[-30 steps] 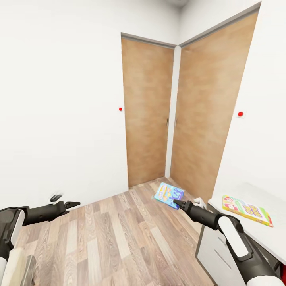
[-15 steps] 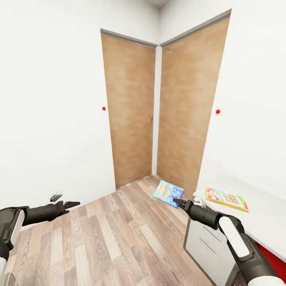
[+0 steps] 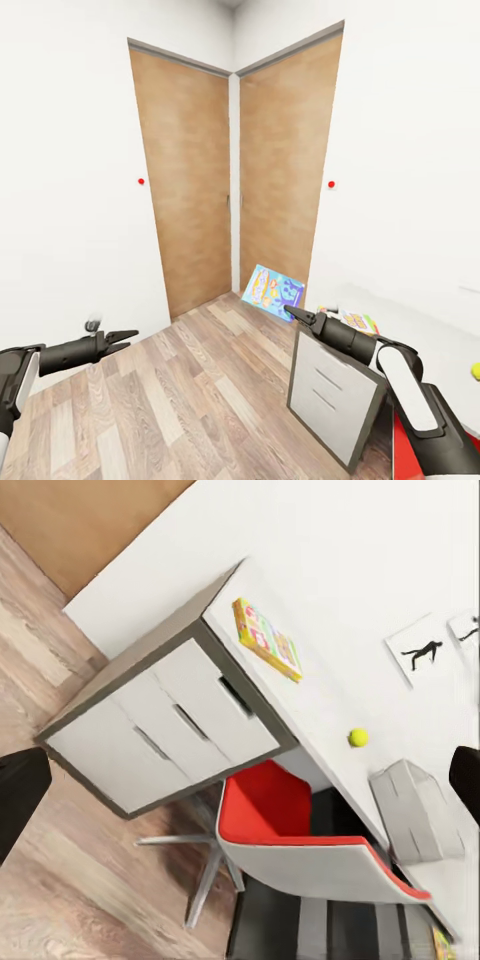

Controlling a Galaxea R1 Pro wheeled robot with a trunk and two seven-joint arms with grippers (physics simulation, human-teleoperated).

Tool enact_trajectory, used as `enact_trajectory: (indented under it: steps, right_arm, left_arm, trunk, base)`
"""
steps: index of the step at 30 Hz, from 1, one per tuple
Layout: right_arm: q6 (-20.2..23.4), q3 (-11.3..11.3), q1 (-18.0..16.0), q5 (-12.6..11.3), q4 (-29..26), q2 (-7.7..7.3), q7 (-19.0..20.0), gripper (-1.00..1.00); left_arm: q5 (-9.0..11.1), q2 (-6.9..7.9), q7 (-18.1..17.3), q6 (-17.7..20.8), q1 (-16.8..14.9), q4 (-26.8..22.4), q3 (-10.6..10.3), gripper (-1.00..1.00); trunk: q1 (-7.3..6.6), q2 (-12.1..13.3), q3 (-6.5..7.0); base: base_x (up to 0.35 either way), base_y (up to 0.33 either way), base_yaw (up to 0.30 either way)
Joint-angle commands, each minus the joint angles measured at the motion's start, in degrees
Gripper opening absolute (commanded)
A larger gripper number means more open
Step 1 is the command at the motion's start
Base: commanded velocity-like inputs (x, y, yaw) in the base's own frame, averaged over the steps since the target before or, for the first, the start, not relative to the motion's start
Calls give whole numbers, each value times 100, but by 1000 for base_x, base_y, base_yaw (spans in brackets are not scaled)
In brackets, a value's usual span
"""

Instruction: Put all the toys in the child's room - the three board games (two on the bed and one on the table), the two jigsaw puzzles on the table, and the tennis ball on the table - inside the toy box on the table in the child's room.

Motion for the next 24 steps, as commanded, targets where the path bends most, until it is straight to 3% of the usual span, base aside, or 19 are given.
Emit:
enact_trajectory:
  steps: [1,6,10,17,24]
  right_arm:
    - [46,-13,0,-22,-34,-1,21,-100]
    - [69,-28,21,-47,-226,-7,76,-100]
    - [115,-37,107,-56,-334,-7,290,-100]
    - [602,-667,336,-57,-532,-40,958,-100]
    - [618,-763,401,-55,-544,-40,1045,-100]
  left_arm:
    - [-5,21,-196,35,4,-1,8,100]
    - [51,132,-673,7,21,-1,36,100]
    - [18,158,-1533,0,41,2,288,100]
    - [56,167,-1545,10,56,8,409,100]
    - [67,162,-1545,13,58,16,417,100]
  trunk:
    - [2,-4,-6]
    - [2,-4,-21]
    - [2,-4,-32]
    - [2,-4,-53]
    - [2,-4,-74]
  base:
    - [0,0,-274]
    - [0,0,-274]
    - [0,0,-274]
    - [0,0,-274]
    - [5,0,-274]
